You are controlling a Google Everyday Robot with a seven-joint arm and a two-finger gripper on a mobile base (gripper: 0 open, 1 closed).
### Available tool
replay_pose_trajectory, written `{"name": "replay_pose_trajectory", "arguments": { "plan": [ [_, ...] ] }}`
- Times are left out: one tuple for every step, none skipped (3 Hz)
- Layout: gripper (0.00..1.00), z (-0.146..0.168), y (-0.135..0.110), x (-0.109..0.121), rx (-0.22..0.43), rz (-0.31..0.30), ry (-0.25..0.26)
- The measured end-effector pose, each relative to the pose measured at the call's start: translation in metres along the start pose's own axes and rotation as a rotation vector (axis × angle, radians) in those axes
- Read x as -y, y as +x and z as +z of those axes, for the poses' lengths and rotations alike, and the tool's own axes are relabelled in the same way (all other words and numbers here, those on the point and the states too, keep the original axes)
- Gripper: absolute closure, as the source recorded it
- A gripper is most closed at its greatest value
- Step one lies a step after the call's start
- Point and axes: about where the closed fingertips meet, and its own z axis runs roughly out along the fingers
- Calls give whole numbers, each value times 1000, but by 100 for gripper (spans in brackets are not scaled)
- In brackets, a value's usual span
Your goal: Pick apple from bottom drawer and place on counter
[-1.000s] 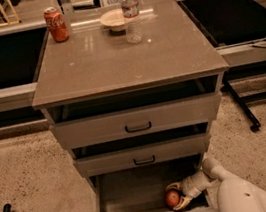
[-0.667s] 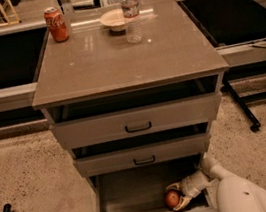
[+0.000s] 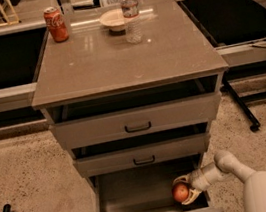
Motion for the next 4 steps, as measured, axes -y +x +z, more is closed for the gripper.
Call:
{"name": "replay_pose_trajectory", "arguments": {
  "plan": [
    [100,-53,-63,5,37,-64,56],
    [100,-51,-63,5,38,-63,52],
    [100,-32,-88,7,60,-103,21],
    [100,-14,-172,24,20,-241,6]
  ]
}}
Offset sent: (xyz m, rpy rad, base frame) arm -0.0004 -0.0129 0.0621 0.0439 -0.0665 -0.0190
